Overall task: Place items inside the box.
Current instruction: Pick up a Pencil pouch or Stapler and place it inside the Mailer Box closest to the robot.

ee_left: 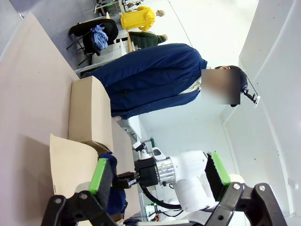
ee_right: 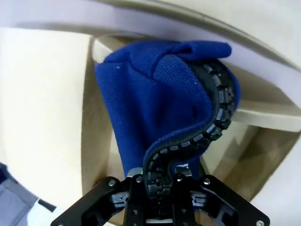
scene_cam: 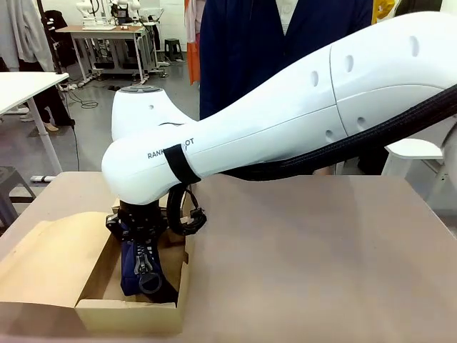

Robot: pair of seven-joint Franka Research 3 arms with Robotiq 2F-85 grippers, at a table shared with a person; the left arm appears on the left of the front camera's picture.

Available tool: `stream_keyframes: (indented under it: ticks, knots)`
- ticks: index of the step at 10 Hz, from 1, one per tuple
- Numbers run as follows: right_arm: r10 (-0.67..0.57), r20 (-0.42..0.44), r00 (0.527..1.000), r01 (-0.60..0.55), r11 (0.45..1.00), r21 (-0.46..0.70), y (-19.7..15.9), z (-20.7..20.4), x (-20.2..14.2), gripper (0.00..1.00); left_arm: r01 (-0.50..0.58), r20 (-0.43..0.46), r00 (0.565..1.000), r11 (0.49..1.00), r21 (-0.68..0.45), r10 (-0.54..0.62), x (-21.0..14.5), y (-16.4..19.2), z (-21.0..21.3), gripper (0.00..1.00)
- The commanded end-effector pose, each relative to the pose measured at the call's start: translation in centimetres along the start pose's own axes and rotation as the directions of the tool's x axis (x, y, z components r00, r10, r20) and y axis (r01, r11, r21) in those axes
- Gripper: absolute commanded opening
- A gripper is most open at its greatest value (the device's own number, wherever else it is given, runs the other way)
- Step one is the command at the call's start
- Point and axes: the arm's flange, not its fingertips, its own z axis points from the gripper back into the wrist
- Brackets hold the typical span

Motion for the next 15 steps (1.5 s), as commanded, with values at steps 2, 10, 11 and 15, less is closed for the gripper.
stream_keyframes:
  ticks: [2,10,11,15]
  knots:
    - [0.073,0.057,0.996,-0.076,0.995,0.058,-0.5,-0.4,-0.9,0.08,0.021,0.015,1.000,1.000,-0.024,-0.020,-0.1,-0.2,-0.1,1.00]
    - [0.239,0.086,0.967,-0.249,0.959,0.133,-1.6,3.2,-4.5,0.08,0.021,0.015,1.000,1.000,-0.024,-0.020,-0.1,-0.2,-0.1,1.00]
    - [0.282,0.102,0.954,-0.295,0.942,0.161,-1.7,3.2,-4.7,0.08,0.021,0.015,1.000,1.000,-0.024,-0.020,-0.1,-0.2,-0.1,1.00]
    - [0.295,0.186,0.937,-0.337,0.904,0.263,-3.5,4.8,-5.5,0.08,0.021,0.015,1.000,1.000,-0.024,-0.020,-0.1,-0.2,-0.1,1.00]
